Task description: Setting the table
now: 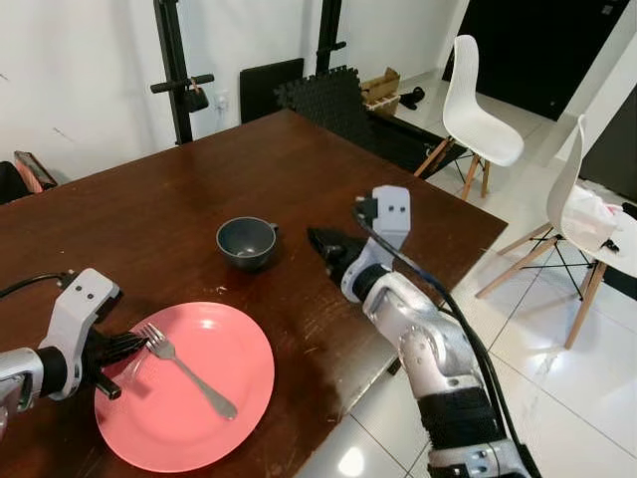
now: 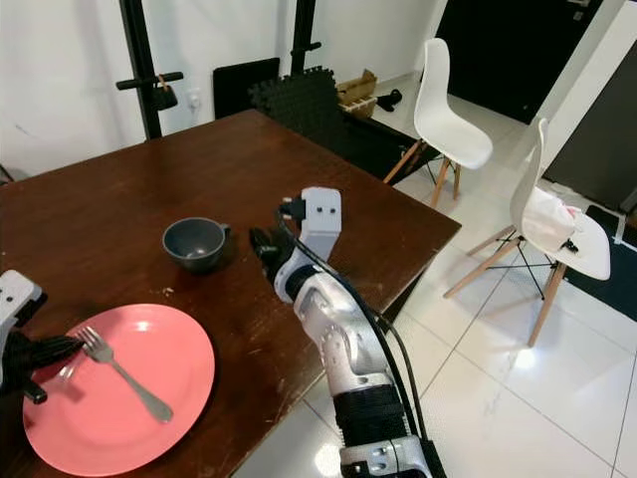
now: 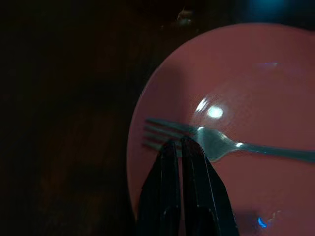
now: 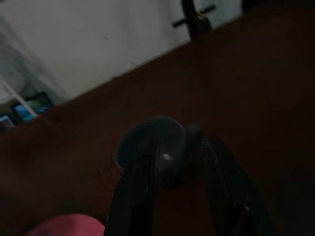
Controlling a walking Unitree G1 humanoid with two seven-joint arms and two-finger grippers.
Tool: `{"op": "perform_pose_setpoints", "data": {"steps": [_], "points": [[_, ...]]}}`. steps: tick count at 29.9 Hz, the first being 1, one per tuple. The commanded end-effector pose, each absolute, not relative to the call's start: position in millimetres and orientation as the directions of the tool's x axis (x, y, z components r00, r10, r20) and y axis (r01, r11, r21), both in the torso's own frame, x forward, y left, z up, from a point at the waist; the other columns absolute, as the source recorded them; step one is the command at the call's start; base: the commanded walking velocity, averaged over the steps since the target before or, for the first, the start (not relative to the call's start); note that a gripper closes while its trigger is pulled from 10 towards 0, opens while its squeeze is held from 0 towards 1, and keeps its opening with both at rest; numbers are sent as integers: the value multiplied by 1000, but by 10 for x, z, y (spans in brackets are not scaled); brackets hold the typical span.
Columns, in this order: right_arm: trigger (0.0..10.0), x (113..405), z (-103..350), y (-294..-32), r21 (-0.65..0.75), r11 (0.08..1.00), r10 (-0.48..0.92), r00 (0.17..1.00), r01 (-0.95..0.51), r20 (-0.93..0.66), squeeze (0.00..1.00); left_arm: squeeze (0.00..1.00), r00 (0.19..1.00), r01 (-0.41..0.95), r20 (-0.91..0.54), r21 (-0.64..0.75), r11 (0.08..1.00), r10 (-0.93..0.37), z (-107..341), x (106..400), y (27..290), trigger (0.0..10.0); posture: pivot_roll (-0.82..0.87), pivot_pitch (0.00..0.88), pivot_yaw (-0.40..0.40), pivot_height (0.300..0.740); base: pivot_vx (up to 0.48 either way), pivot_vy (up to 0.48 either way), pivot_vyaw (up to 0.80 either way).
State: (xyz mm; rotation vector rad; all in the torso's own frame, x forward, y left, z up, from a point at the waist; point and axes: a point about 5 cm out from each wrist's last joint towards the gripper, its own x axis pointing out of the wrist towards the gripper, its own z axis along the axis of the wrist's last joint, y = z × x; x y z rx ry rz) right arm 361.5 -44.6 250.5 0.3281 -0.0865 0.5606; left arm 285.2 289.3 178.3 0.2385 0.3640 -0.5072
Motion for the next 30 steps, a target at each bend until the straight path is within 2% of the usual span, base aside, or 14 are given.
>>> {"op": "perform_pose_setpoints", "data": {"steps": [1,7,14,16,19,23,25,26,29,30], "points": [[10000,3631,2503,-403,277,791,516,838,-546,177,0,0,809,518,-385,111,848,-444,1794,2832,2856,10000,117,104,-68,740,0,0,0],[10000,3640,2494,-317,278,774,541,822,-569,178,0,0,816,516,-369,118,848,-445,1846,2810,2813,10000,145,102,-85,740,0,0,0],[10000,3661,2455,-283,279,776,540,824,-566,170,0,0,835,495,-328,93,864,-443,1876,2821,2741,10000,120,96,-66,740,0,0,0],[10000,3671,2354,-390,258,812,506,852,-523,134,0,0,856,473,-270,64,879,-441,1944,2928,2633,10000,103,96,-52,740,0,0,0],[10000,3673,2271,-497,214,858,460,884,-466,82,0,0,859,481,-264,116,869,-440,1999,3012,2526,10000,93,101,-41,740,0,0,0],[10000,3631,2148,-571,208,876,438,898,-435,34,0,0,875,460,-273,209,863,-400,2040,3057,2532,10000,82,108,-35,740,0,0,0],[10000,3572,2066,-717,189,903,393,919,-387,2,0,0,903,404,-267,263,876,-336,2092,3096,2552,10000,67,113,-17,740,0,0,0],[10000,3544,2061,-791,178,913,374,927,-368,0,0,0,910,388,-261,262,884,-322,2113,3108,2544,10000,64,114,-16,740,0,0,0],[10000,3507,2112,-1060,131,941,313,949,-313,20,0,0,908,394,-222,163,904,-356,2094,3101,2260,10000,29,118,-8,740,0,0,0],[10000,3507,2112,-1060,131,941,313,949,-313,20,0,0,908,394,-222,163,904,-356,2094,3101,2260,10000,29,118,-8,740,0,0,0]]}}
